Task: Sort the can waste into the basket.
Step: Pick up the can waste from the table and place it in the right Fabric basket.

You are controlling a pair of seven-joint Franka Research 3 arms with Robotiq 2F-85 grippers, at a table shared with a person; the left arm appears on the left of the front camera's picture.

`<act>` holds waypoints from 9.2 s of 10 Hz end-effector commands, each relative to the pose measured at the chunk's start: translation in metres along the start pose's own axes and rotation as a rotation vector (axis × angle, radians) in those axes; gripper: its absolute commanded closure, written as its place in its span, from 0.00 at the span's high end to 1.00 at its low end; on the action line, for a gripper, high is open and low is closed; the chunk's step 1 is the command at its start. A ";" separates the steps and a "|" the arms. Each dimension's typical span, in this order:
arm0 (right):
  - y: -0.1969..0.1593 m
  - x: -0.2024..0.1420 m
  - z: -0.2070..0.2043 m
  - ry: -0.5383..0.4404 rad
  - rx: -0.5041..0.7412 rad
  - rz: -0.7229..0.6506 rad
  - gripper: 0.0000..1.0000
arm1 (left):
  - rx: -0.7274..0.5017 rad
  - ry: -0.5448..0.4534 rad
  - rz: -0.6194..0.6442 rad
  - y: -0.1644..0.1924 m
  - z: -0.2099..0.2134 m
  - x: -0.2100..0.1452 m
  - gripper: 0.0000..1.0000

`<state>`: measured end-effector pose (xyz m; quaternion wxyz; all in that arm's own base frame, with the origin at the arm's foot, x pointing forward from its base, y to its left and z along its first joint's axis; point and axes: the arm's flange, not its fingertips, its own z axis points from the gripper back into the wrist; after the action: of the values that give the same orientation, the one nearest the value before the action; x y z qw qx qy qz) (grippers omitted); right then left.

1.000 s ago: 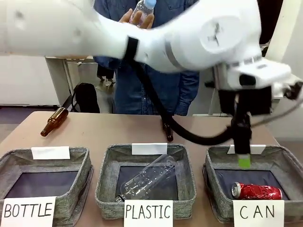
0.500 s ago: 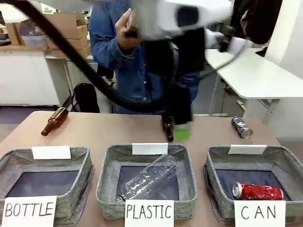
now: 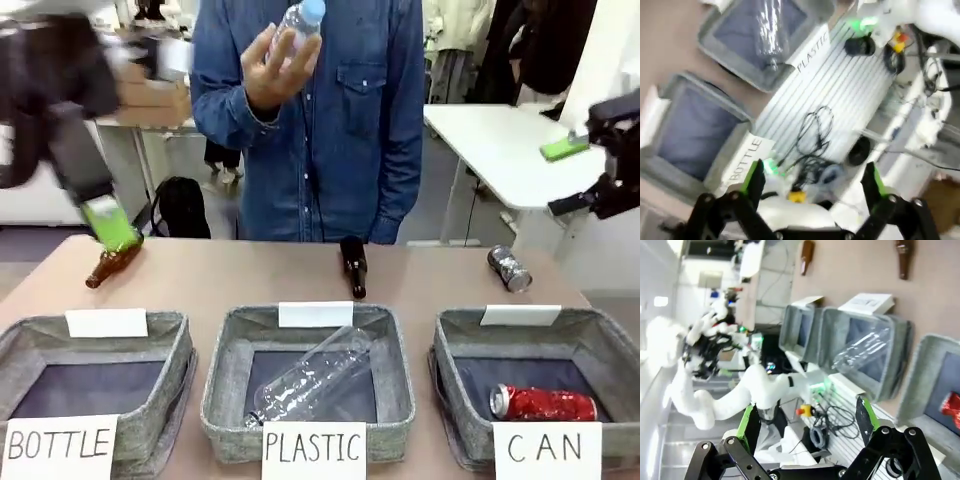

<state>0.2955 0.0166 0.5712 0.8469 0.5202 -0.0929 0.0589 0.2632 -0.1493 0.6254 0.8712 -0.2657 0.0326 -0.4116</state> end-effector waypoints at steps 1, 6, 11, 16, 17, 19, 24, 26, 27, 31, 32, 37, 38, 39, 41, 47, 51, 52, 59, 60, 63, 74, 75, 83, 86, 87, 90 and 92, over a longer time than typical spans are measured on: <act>0.003 0.000 -0.025 0.004 0.110 0.018 1.00 | -0.236 -0.523 0.081 0.069 -0.004 -0.045 1.00; 0.004 0.000 -0.029 0.036 0.108 -0.014 1.00 | -0.283 -0.562 0.258 0.135 -0.005 -0.125 1.00; 0.004 0.000 -0.029 0.036 0.108 -0.014 1.00 | -0.283 -0.562 0.258 0.135 -0.005 -0.125 1.00; 0.004 0.000 -0.029 0.036 0.108 -0.014 1.00 | -0.283 -0.562 0.258 0.135 -0.005 -0.125 1.00; 0.004 0.000 -0.029 0.036 0.108 -0.014 1.00 | -0.283 -0.562 0.258 0.135 -0.005 -0.125 1.00; 0.004 0.000 -0.029 0.036 0.108 -0.014 1.00 | -0.283 -0.562 0.258 0.135 -0.005 -0.125 1.00; -0.007 0.018 -0.055 0.082 -1.408 -0.073 1.00 | -0.283 -0.562 0.258 0.135 -0.005 -0.125 1.00; -0.017 0.010 -0.024 0.001 -1.613 -0.203 1.00 | -0.283 -0.562 0.258 0.135 -0.005 -0.125 1.00; -0.013 0.003 -0.002 -0.108 -1.565 -0.313 1.00 | -0.283 -0.562 0.258 0.135 -0.005 -0.125 1.00; -0.015 0.019 -0.039 -0.004 -0.896 0.059 1.00 | -0.283 -0.562 0.258 0.135 -0.005 -0.125 1.00; -0.014 0.014 -0.032 0.002 -0.962 0.060 1.00 | -0.283 -0.562 0.258 0.135 -0.005 -0.125 1.00; -0.138 0.143 -0.049 -0.003 -1.127 -0.202 1.00 | -0.283 -0.562 0.258 0.135 -0.005 -0.125 1.00; -0.163 0.152 -0.050 0.007 -1.110 -0.173 1.00 | -0.283 -0.562 0.258 0.135 -0.005 -0.125 1.00; -0.190 0.160 -0.052 0.007 -1.087 -0.163 1.00 | -0.283 -0.562 0.258 0.135 -0.005 -0.125 1.00; -0.249 0.180 -0.061 -0.116 -1.144 -0.169 1.00 | -0.283 -0.562 0.258 0.135 -0.005 -0.125 1.00; -0.319 0.206 -0.089 -0.115 -1.059 -0.285 1.00 | -0.283 -0.562 0.258 0.135 -0.005 -0.125 1.00; -0.320 0.211 -0.092 -0.119 -1.060 -0.296 1.00 | -0.283 -0.562 0.258 0.135 -0.005 -0.125 1.00; -0.320 0.212 -0.092 -0.115 -1.055 -0.295 1.00 | -0.283 -0.562 0.258 0.135 -0.005 -0.125 1.00; -0.319 0.215 -0.096 -0.048 -1.014 -0.298 0.14 | -0.283 -0.562 0.258 0.135 -0.005 -0.125 1.00; -0.320 0.215 -0.096 -0.038 -1.016 -0.304 0.14 | -0.283 -0.562 0.258 0.135 -0.005 -0.125 1.00; -0.320 0.213 -0.095 -0.036 -1.005 -0.305 0.14 | -0.283 -0.562 0.258 0.135 -0.005 -0.125 1.00; -0.129 0.113 -0.012 0.556 -0.381 0.392 0.14 | -0.283 -0.562 0.258 0.135 -0.005 -0.125 1.00; -0.125 0.097 -0.013 0.651 -0.360 0.584 0.14 | -0.283 -0.562 0.258 0.135 -0.005 -0.125 1.00; -0.120 0.071 -0.006 0.769 -0.254 0.948 0.14 | -0.283 -0.562 0.258 0.135 -0.005 -0.125 1.00; -0.122 0.075 -0.008 0.782 -0.252 0.946 0.77 | -0.283 -0.562 0.258 0.135 -0.005 -0.125 1.00; -0.122 0.076 -0.009 0.791 -0.262 0.944 0.88 | -0.283 -0.562 0.258 0.135 -0.005 -0.125 1.00; -0.122 0.078 -0.010 0.796 -0.266 0.938 1.00 | -0.283 -0.562 0.258 0.135 -0.005 -0.125 1.00; -0.122 0.079 -0.010 0.794 -0.261 0.930 1.00 | -0.283 -0.562 0.258 0.135 -0.005 -0.125 1.00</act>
<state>0.3935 -0.0291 0.4735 0.7582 0.2584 -0.0075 0.5986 0.2744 0.0081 0.5351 0.8472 -0.4823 -0.1168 -0.1897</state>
